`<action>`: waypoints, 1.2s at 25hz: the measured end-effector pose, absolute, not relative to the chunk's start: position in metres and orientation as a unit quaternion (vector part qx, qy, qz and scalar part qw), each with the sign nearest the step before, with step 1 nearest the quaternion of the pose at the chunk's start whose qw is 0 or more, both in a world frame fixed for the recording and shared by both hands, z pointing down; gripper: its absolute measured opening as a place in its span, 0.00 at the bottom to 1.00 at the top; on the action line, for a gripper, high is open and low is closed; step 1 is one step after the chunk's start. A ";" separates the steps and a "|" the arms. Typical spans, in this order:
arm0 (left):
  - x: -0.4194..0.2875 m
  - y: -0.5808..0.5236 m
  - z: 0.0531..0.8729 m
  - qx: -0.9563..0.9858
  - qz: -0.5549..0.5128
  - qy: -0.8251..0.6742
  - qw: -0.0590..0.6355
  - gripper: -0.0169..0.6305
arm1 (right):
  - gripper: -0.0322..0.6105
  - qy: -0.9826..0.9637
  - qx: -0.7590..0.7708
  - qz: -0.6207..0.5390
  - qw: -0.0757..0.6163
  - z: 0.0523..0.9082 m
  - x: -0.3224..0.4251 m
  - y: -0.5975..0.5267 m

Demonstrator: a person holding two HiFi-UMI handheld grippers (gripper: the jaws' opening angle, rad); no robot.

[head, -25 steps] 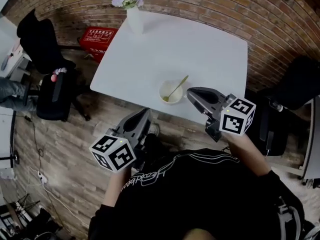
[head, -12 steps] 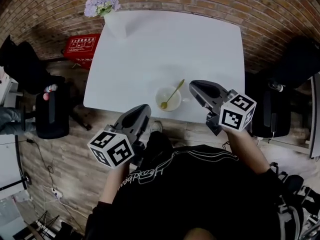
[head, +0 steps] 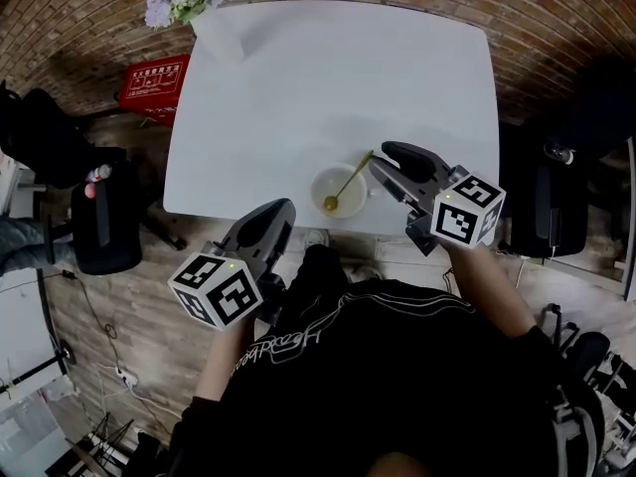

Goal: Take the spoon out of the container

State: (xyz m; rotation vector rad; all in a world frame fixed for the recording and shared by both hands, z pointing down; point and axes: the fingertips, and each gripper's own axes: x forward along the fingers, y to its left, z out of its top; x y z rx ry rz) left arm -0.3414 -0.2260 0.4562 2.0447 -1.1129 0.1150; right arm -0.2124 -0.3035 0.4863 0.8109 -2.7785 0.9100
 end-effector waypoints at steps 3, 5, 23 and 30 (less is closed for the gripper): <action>-0.345 -0.225 0.465 0.799 0.051 -0.443 0.404 0.03 | 0.25 -0.910 0.267 0.312 0.060 0.500 -0.216 -0.304; -0.347 -0.224 0.471 0.794 0.054 -0.446 0.410 0.03 | 0.25 -0.907 0.264 0.320 0.066 0.510 -0.218 -0.302; -0.352 -0.218 0.486 0.779 0.064 -0.459 0.422 0.03 | 0.08 -0.913 0.243 0.316 0.082 0.528 -0.236 -0.301; -0.349 -0.211 0.486 0.779 0.061 -0.460 0.421 0.03 | 0.06 -0.913 0.246 0.315 0.078 0.525 -0.234 -0.296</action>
